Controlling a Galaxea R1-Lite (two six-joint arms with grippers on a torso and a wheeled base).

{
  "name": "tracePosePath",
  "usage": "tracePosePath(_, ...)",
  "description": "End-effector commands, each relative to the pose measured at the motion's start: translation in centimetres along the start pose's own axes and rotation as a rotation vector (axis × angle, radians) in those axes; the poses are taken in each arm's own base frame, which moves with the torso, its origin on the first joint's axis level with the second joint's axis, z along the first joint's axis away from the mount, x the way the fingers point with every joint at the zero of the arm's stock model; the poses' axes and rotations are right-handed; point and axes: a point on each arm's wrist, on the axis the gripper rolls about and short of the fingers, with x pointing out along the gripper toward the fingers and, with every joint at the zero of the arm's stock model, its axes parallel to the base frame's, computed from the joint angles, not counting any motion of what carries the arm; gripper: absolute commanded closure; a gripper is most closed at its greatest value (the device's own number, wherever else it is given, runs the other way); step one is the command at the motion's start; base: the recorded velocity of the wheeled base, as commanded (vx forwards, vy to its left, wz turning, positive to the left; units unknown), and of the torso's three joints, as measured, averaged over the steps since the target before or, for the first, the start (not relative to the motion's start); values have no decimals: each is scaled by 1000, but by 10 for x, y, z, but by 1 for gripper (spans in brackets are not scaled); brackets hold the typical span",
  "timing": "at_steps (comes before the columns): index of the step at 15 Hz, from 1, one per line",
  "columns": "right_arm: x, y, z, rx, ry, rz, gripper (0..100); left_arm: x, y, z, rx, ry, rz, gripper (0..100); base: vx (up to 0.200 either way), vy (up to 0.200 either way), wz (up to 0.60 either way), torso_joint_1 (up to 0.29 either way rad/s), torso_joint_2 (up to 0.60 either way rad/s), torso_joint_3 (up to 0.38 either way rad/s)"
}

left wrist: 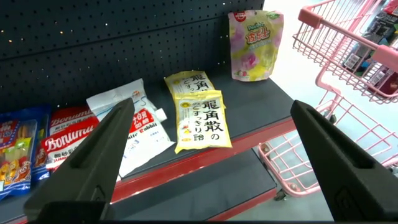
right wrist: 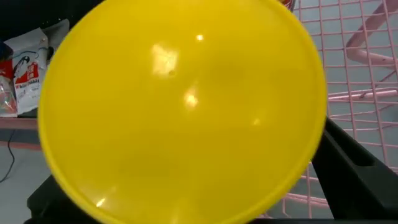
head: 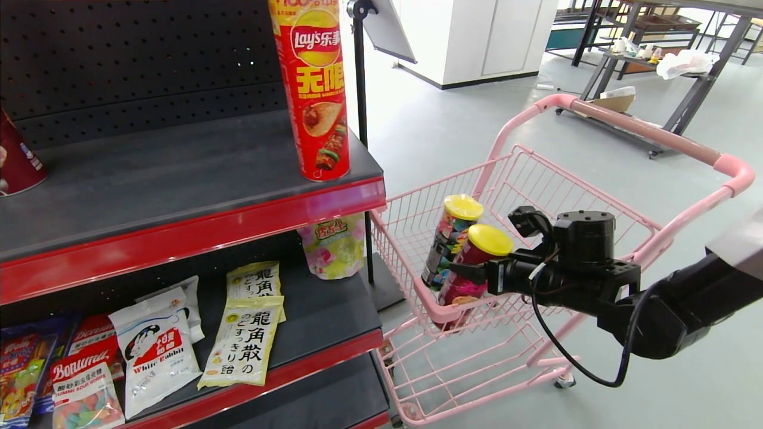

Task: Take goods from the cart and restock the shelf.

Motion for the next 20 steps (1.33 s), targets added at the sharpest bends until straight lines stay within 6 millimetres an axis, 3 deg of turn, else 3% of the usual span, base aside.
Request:
tracePosePath(1,8,-3,-3,2,9,-3,0,0,0,0,0,1,-1,0,0,0,0,0,0,0)
tracePosePath(2,10,-4,-4,6,12,-5,0,0,0,0,0,1,1,0,0,0,0,0,0,0)
tracePosePath(3,12,-4,-5,6,-1,-3,100,0,0,0,0,1,1,0,0,0,0,0,0,0)
tracePosePath(6,13,-4,-7,10,-12,0,100,0,0,0,0,1,-1,0,0,0,0,0,0,0)
tracePosePath(8,2,0,-2,0,-27,1,100,0,0,0,0,1,-1,0,0,0,0,0,0,0)
tracePosePath(17,-104,42,86,-98,-302,33,100,0,0,0,0,1,-1,0,0,0,0,0,0,0)
tracePosePath(19,-134,53,104,-110,-336,37,100,0,0,0,0,1,-1,0,0,0,0,0,0,0)
tracePosePath(20,-161,61,119,-143,-359,25,100,0,0,0,0,1,-1,0,0,0,0,0,0,0)
